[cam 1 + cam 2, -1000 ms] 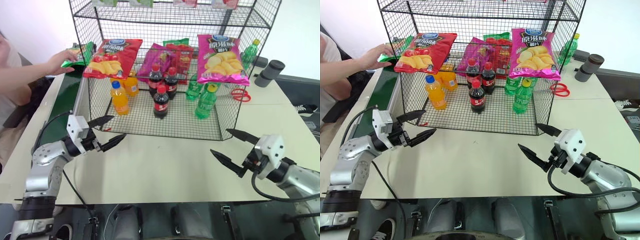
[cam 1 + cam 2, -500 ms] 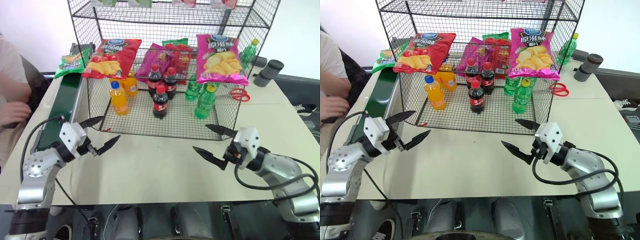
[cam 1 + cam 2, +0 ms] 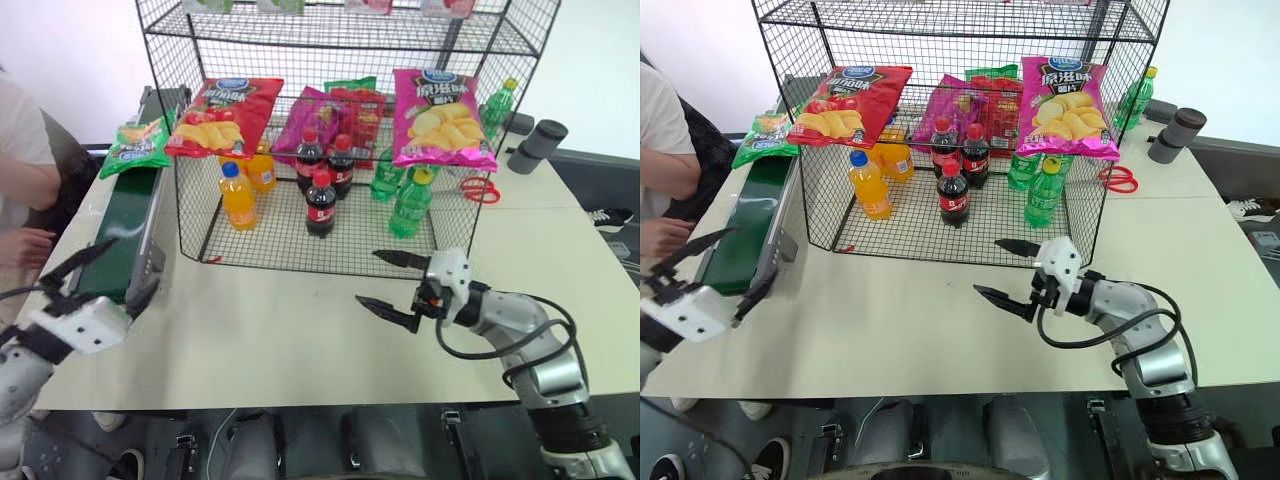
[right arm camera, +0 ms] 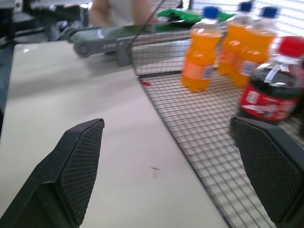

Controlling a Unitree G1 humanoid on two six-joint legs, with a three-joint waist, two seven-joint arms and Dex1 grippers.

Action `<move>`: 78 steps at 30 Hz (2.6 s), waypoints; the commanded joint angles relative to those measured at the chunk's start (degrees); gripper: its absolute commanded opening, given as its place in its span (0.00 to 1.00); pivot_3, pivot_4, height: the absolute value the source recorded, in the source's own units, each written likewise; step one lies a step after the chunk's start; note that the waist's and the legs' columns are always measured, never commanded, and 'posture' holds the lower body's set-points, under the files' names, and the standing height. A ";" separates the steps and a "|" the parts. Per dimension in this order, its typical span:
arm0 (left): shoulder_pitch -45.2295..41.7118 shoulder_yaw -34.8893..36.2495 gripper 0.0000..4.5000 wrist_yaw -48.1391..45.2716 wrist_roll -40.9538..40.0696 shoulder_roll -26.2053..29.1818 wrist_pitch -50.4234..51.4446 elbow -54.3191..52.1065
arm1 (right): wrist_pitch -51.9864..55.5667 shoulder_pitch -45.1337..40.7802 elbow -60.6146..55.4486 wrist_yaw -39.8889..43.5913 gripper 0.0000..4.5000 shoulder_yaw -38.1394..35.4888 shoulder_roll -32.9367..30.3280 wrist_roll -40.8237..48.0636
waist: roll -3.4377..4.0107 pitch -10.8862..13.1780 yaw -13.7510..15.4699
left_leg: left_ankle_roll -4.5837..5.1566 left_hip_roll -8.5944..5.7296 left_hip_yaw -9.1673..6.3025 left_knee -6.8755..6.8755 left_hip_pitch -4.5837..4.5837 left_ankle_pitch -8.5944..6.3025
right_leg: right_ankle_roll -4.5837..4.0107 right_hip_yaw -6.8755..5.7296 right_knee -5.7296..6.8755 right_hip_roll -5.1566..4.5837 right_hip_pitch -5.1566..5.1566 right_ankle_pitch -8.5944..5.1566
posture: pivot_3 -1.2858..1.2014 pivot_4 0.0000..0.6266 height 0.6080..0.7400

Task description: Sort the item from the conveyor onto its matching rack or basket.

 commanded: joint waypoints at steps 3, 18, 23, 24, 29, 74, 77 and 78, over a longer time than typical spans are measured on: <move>2.62 3.28 1.00 7.79 5.52 2.85 -3.64 8.11 | 0.71 -1.13 -1.89 0.52 0.99 1.37 0.91 0.70 | -0.02 -0.01 -0.01 | 0.00 0.00 0.00 0.00 0.00 0.00 | -0.01 -0.03 0.01 -0.01 0.00 0.01 | 0.52 0.24 1.00; 2.30 -1.42 1.00 16.42 10.23 9.90 -3.54 16.54 | 7.75 -0.63 -5.64 2.04 0.99 1.28 -0.80 3.43 | -0.08 -0.04 -0.10 | 0.00 0.01 -0.03 -0.02 -0.01 -0.01 | -0.05 -0.15 0.02 -0.13 0.01 0.03 | 0.52 0.24 1.00; 3.02 -2.37 1.00 16.18 9.07 9.88 -2.55 16.02 | 8.86 -0.01 -6.99 2.23 0.99 1.43 -1.15 3.98 | -0.08 -0.05 -0.12 | 0.00 0.02 -0.02 -0.07 -0.01 -0.01 | -0.05 -0.15 0.01 -0.13 -0.02 0.03 | 0.52 0.24 1.00; 3.14 -2.48 1.00 16.14 9.01 9.98 -2.58 16.06 | 9.05 -0.04 -7.09 2.20 0.99 1.41 -1.11 4.07 | -0.08 -0.05 -0.10 | 0.00 0.02 -0.02 -0.07 -0.01 -0.01 | -0.05 -0.15 0.01 -0.13 -0.02 0.03 | 0.52 0.24 1.00; 3.54 -2.65 1.00 16.26 8.54 10.21 -2.39 15.91 | 9.38 0.04 -7.48 1.84 0.99 1.32 -1.10 4.13 | -0.10 -0.06 -0.09 | 0.00 0.01 -0.02 -0.06 0.00 -0.01 | -0.06 -0.15 0.02 -0.14 0.00 0.03 | 0.52 0.24 1.00; -2.05 -8.32 0.94 16.51 7.00 11.73 -1.46 20.17 | 11.52 3.83 -12.16 -2.49 1.00 -2.84 -2.83 4.46 | -0.12 -0.07 -0.05 | 0.00 0.00 -0.01 -0.05 0.00 -0.01 | -0.05 -0.22 0.02 -0.12 -0.01 0.04 | 0.52 0.24 1.00; -2.83 -9.29 0.72 16.27 6.48 12.06 -1.22 20.62 | 11.58 3.88 -12.44 -2.79 1.00 -2.96 -2.66 4.35 | -0.12 -0.07 -0.06 | 0.00 0.00 -0.02 -0.05 0.00 -0.01 | -0.05 -0.22 0.03 -0.11 -0.01 0.04 | 0.52 0.24 1.00; -3.04 -9.59 0.63 16.21 6.49 12.22 -1.31 20.73 | 11.59 3.82 -12.48 -2.89 1.00 -3.07 -2.61 4.35 | -0.12 -0.07 -0.06 | 0.00 0.00 -0.01 -0.05 0.00 -0.01 | -0.05 -0.22 0.04 -0.11 -0.01 0.04 | 0.52 0.24 1.00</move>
